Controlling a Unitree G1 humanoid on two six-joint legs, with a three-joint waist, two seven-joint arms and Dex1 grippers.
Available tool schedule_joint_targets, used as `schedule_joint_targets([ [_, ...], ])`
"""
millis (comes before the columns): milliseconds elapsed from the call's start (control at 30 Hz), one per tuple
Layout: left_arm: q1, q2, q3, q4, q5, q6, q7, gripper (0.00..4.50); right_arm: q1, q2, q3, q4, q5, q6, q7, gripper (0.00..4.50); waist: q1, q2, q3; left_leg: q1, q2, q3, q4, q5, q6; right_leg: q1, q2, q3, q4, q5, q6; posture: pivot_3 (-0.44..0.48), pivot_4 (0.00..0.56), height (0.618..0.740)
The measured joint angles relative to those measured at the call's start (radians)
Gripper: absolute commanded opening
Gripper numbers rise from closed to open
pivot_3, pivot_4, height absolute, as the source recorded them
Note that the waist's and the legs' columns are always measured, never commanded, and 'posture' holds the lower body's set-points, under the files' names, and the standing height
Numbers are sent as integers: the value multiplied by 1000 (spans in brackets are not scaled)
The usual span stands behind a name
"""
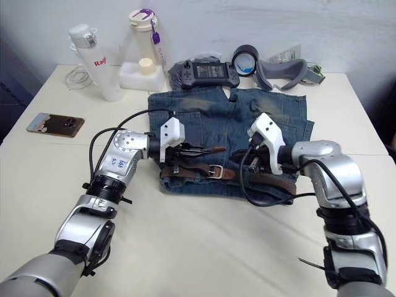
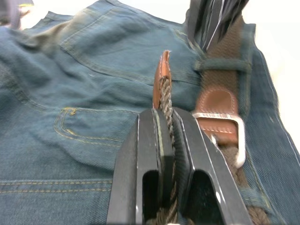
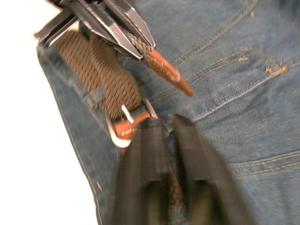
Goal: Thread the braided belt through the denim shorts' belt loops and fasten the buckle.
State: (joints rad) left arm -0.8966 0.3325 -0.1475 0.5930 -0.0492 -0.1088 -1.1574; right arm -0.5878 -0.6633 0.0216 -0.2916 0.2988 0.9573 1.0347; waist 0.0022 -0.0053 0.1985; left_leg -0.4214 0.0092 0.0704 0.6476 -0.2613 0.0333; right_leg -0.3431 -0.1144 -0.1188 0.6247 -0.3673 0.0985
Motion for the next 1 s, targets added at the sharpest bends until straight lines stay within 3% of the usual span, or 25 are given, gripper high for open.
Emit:
schedule_joint_targets([
  [100, -12, 37, -35, 4, 36, -103, -13, 0, 60, -27, 79, -78, -29, -76, -22, 3365, -1, 0, 1, 0, 0, 2, 0, 2, 1, -2, 0, 0, 1, 0, 0, 0, 150, 731],
  [267, -52, 107, -95, 55, 130, -304, -15, 0, 110, -76, 211, -132, -183, -288, -98, 3365, 1, 0, 1, 0, -2, 4, 0, 3, 2, -2, -1, 0, 2, 0, 1, 0, 150, 731],
  [567, -112, 109, -147, 169, 198, -485, 29, 0, 129, -68, 345, -12, -444, -614, -245, 3365, 4, -1, 1, 0, -6, 4, 1, 5, 6, -3, -2, -2, 4, 1, 2, 0, 150, 731],
  [1000, -128, 88, -156, 216, 211, -537, 44, 0, 128, -72, 352, 6, -515, -642, -243, 3365, 10, -1, 1, 0, -9, 1, 4, 8, 9, 0, -3, -1, 7, 2, 4, 0, 150, 731],
])
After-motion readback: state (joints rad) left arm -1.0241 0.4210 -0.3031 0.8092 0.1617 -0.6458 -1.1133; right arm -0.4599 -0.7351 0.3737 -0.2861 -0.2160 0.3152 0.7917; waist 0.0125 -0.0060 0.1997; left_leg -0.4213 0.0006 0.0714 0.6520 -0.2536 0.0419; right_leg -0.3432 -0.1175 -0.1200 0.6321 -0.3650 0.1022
